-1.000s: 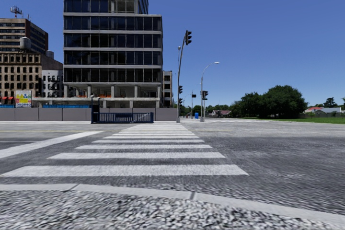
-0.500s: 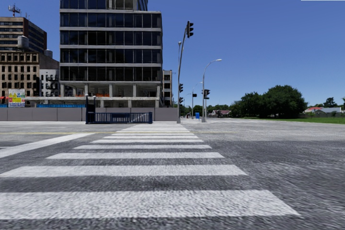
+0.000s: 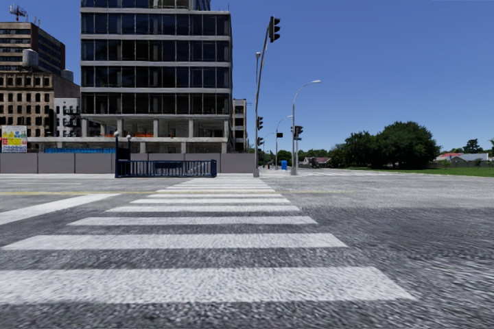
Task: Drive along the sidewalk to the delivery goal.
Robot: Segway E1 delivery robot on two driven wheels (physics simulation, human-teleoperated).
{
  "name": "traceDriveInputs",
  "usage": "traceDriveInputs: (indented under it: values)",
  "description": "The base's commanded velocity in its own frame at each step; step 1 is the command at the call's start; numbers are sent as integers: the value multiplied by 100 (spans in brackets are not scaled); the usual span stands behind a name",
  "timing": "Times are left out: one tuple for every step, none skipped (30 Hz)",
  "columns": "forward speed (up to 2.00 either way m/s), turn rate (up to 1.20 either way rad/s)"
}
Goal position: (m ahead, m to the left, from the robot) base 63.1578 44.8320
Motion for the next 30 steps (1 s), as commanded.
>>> traceDriveInputs:
  values:
    - [151, 0]
    - [151, 0]
    - [151, 0]
    - [150, 0]
    - [150, 0]
    - [150, 0]
    - [150, 0]
    - [150, 0]
    - [150, 0]
    - [150, 0]
    - [150, 0]
    - [150, 0]
    - [150, 0]
    - [150, 0]
    - [150, 0]
    - [150, 0]
    - [150, 0]
    - [150, 0]
    - [150, 0]
    - [150, 0]
    - [150, 0]
    - [150, 0]
    - [150, 0]
    - [150, 0]
    - [150, 0]
    - [150, 0]
    - [150, 0]
    - [150, 0]
    - [150, 0]
    - [162, 0]
